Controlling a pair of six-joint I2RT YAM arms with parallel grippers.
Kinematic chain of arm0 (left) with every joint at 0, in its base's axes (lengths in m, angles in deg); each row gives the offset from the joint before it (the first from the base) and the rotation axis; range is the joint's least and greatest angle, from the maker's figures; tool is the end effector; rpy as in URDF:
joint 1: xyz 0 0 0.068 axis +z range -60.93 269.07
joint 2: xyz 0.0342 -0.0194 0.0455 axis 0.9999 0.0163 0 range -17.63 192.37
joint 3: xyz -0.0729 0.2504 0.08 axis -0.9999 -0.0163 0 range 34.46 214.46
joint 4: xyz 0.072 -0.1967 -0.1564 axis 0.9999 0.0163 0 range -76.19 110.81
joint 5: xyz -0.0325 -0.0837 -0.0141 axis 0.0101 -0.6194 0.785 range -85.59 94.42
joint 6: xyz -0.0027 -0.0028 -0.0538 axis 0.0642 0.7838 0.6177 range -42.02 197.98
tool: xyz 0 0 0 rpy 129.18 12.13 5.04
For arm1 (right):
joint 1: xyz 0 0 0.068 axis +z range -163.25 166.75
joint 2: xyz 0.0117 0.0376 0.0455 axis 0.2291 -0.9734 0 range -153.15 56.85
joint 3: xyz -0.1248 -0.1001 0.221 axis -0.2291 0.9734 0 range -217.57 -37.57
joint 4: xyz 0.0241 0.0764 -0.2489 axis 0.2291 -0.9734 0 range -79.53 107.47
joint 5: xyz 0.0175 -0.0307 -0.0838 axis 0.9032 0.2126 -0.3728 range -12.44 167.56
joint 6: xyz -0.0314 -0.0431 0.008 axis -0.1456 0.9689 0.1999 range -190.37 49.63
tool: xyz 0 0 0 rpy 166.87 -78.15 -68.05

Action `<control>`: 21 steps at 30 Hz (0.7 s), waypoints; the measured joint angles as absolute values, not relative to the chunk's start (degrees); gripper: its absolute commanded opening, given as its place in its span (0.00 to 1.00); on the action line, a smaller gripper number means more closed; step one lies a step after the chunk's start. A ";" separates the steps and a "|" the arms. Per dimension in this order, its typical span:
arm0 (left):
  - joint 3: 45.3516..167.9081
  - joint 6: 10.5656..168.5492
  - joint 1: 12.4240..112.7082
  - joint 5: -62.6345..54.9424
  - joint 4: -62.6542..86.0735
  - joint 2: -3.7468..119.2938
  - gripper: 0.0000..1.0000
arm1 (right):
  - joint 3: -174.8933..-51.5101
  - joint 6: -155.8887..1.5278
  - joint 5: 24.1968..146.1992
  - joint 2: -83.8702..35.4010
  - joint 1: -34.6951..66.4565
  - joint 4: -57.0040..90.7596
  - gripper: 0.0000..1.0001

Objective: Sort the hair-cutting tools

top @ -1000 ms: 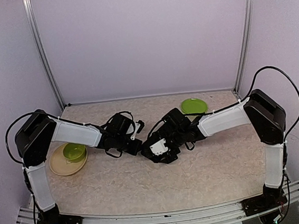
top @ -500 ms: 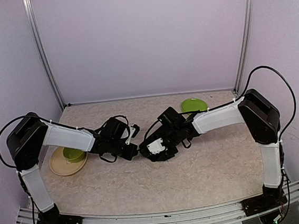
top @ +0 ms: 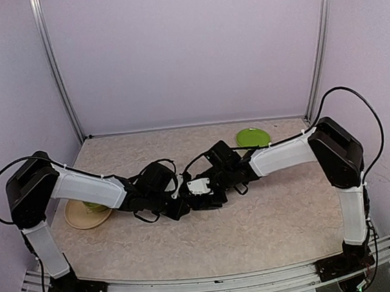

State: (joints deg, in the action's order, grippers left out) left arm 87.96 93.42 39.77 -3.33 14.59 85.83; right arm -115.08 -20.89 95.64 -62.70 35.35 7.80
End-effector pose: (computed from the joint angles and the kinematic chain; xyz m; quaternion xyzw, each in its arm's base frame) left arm 0.2273 -0.2716 0.1366 0.2953 0.8924 -0.2331 0.2490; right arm 0.2822 0.3367 0.1390 -0.7383 0.5727 0.1460 0.3251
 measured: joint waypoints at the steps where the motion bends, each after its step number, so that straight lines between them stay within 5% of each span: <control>1: 88.04 93.64 39.81 -3.29 14.81 85.94 0.00 | -114.30 -21.92 95.29 -62.50 35.55 8.74 0.70; 13: 87.96 93.81 43.85 -3.27 15.03 84.89 0.00 | -105.86 -36.54 94.73 -51.68 38.24 4.22 0.84; 21: 88.22 92.33 46.22 -2.94 15.14 84.82 0.32 | -102.60 -37.20 95.53 -44.36 38.19 2.25 0.85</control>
State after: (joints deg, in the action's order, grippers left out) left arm 88.22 92.33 46.22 -2.94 15.14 84.82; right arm -102.60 -37.20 95.53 -44.36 38.19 2.25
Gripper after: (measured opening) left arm 0.209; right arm 0.848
